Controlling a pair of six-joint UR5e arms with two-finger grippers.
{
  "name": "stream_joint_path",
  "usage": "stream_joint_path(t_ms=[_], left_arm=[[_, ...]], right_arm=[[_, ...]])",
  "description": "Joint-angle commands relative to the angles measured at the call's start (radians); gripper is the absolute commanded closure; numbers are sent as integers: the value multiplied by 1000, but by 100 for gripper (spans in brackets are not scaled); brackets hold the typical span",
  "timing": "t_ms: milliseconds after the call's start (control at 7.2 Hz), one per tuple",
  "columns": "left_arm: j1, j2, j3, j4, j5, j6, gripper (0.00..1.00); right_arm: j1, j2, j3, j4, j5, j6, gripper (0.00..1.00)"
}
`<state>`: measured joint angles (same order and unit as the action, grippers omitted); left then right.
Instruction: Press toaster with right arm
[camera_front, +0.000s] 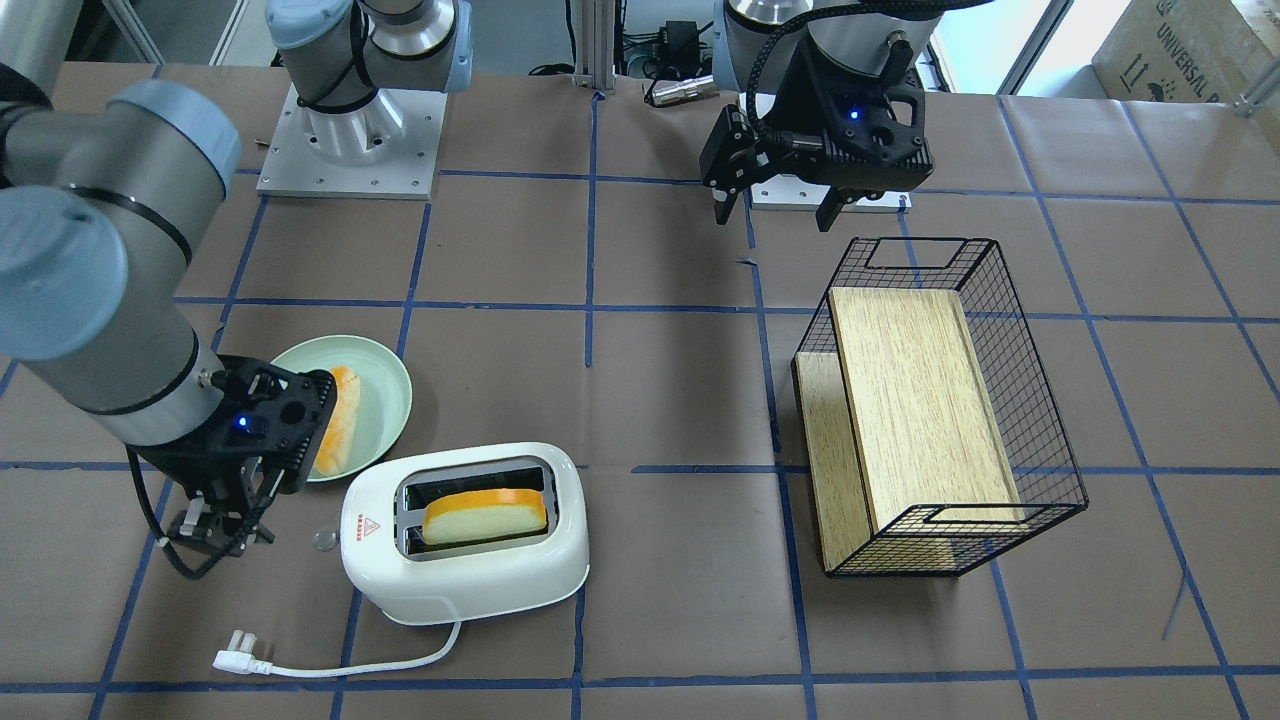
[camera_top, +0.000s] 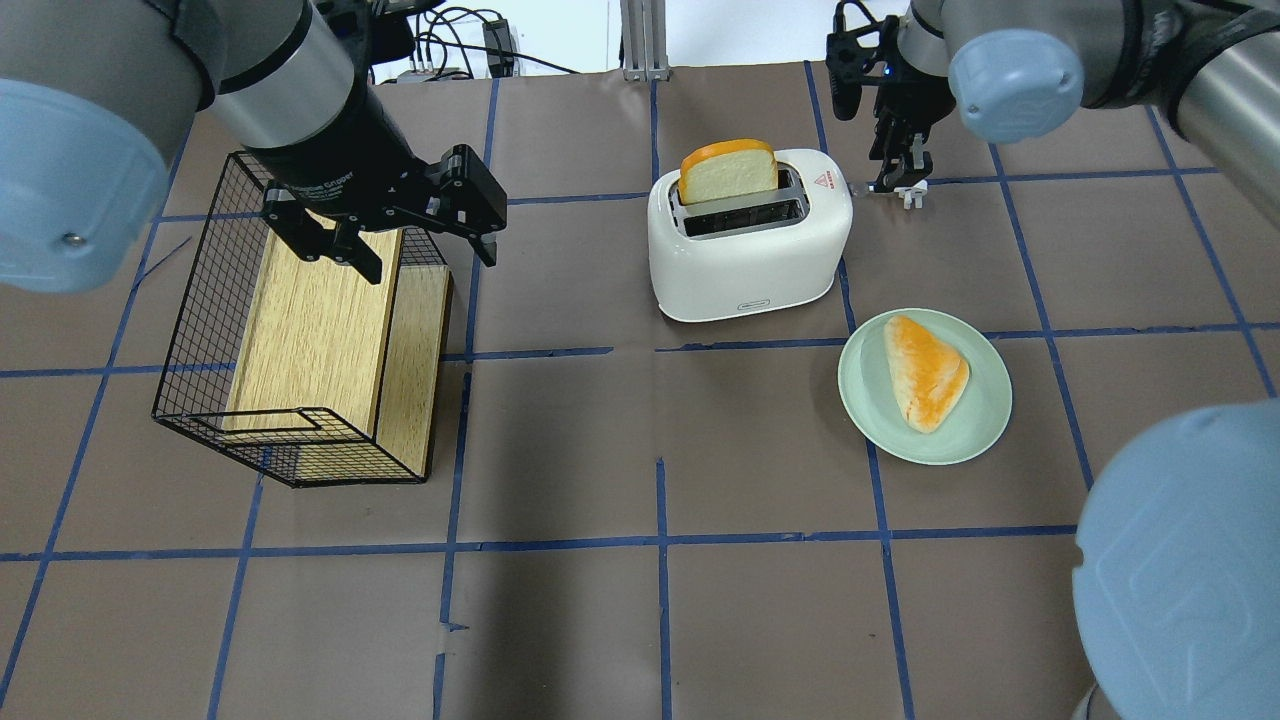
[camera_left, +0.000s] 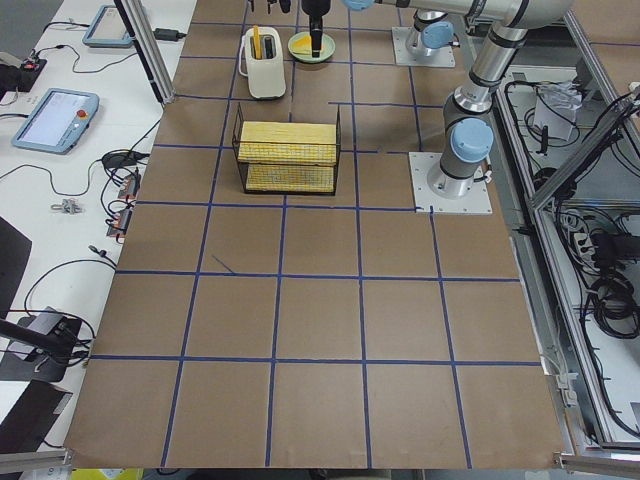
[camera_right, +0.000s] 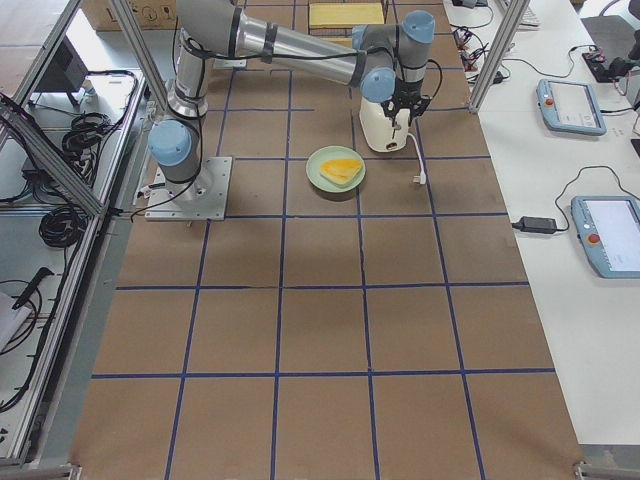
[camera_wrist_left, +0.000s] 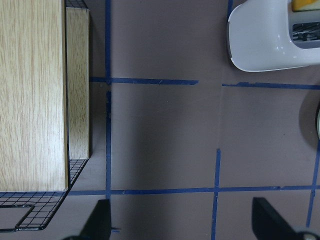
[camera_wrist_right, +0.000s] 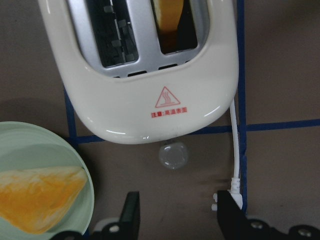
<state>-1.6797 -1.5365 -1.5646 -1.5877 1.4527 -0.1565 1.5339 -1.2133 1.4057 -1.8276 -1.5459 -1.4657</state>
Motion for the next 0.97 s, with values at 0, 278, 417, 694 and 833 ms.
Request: stream_joint_path(t_ms=[0, 278, 417, 694, 833], left_arm=[[0, -1, 0, 0, 0, 0, 0], [0, -1, 0, 0, 0, 0, 0], [0, -1, 0, 0, 0, 0, 0], [0, -1, 0, 0, 0, 0, 0], [0, -1, 0, 0, 0, 0, 0]], right_arm=[[9, -145, 1, 138, 18, 245, 0], [0, -195, 6, 290, 18, 327, 0], [9, -227, 7, 306, 17, 481, 0], [9, -276, 32, 315, 10, 696, 0], [9, -314, 85, 339, 18, 770, 0]])
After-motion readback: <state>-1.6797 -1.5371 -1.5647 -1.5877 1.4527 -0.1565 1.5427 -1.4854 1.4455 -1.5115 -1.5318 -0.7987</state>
